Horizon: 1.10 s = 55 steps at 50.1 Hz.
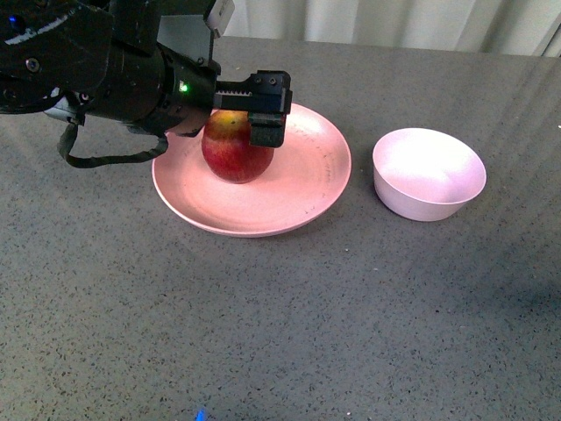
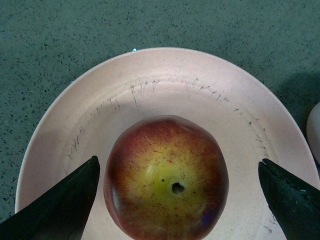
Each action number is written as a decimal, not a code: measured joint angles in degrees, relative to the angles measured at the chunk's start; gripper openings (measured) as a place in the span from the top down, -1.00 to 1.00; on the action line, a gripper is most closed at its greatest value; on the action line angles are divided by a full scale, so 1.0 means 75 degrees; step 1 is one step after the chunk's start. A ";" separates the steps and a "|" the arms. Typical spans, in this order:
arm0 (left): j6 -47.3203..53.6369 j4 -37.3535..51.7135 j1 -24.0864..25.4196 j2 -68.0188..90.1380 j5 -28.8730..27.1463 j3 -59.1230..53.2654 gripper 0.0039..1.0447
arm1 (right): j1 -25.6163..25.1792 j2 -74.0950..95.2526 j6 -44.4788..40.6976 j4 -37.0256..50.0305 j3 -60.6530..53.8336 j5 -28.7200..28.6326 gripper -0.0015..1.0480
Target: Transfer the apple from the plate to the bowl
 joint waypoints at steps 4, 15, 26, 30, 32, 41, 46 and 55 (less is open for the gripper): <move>0.0003 -0.0023 0.0003 0.0099 -0.0009 0.0050 -0.83 | 0.0000 0.0000 0.0000 0.0000 0.0000 0.0000 -0.83; 0.0003 -0.0093 0.0023 0.0251 -0.0029 0.0090 -0.83 | 0.0000 0.0000 -0.0003 0.0000 0.0000 -0.0003 -0.83; 0.0020 -0.0093 0.0023 0.0300 -0.0146 0.0122 -0.83 | 0.0000 0.0000 0.0000 0.0000 0.0000 0.0000 -0.83; 0.0085 -0.0093 0.0000 0.0300 -0.0221 0.0119 -0.70 | 0.0000 0.0000 0.0000 0.0000 0.0000 0.0000 -0.83; 0.0125 -0.0093 -0.0017 0.0303 -0.0245 0.0119 -0.54 | 0.0000 0.0000 0.0000 0.0000 0.0000 0.0000 -0.83; 0.0216 -0.0093 -0.0111 0.0289 -0.0332 0.0160 -0.32 | 0.0000 0.0000 0.0000 0.0000 0.0000 0.0000 -0.83; 0.0216 -0.0119 -0.0181 0.0254 -0.0280 0.0210 -0.31 | 0.0000 0.0000 -0.0003 0.0000 0.0000 0.0000 -0.83; 0.0210 -0.0227 -0.0437 0.0009 -0.0184 0.0449 -0.31 | 0.0000 0.0000 0.0000 0.0000 0.0000 0.0000 -0.83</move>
